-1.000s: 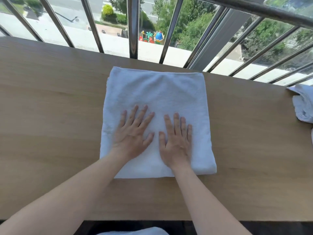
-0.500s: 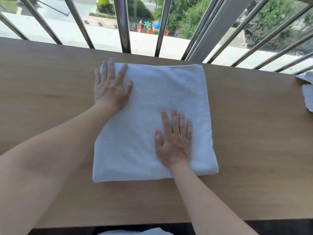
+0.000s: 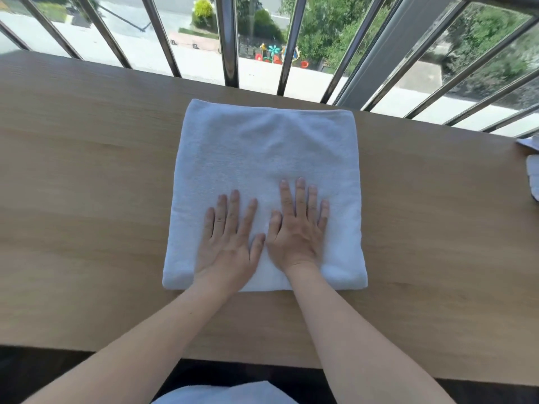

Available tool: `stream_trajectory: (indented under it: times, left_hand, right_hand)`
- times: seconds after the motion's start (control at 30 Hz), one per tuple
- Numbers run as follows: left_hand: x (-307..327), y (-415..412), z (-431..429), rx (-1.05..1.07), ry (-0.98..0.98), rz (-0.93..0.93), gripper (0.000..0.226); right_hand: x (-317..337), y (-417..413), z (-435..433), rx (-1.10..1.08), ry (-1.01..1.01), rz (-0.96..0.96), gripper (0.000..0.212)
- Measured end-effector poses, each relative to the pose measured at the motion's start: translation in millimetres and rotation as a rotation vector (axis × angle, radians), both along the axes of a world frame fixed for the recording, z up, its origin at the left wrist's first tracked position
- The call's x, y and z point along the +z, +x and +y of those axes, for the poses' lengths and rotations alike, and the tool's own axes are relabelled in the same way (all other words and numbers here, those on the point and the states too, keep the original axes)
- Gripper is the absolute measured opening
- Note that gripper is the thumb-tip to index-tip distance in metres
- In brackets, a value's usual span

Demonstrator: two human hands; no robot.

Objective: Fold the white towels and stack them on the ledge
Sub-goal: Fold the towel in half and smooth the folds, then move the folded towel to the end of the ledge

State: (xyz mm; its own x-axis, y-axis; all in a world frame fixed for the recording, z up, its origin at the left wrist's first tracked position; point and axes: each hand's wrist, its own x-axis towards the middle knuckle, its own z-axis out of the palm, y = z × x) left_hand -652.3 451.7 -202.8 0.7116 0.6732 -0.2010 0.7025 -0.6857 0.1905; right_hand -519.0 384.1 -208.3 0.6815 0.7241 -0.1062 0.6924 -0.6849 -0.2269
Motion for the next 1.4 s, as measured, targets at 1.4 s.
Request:
stream_trajectory:
  times: [1.4]
  left_hand:
    - [32.8, -58.5, 0.1, -0.421, 0.124, -0.171, 0.082]
  right_hand:
    - [58.0, -34.4, -75.6, 0.274, -0.314, -0.027, 0.066]
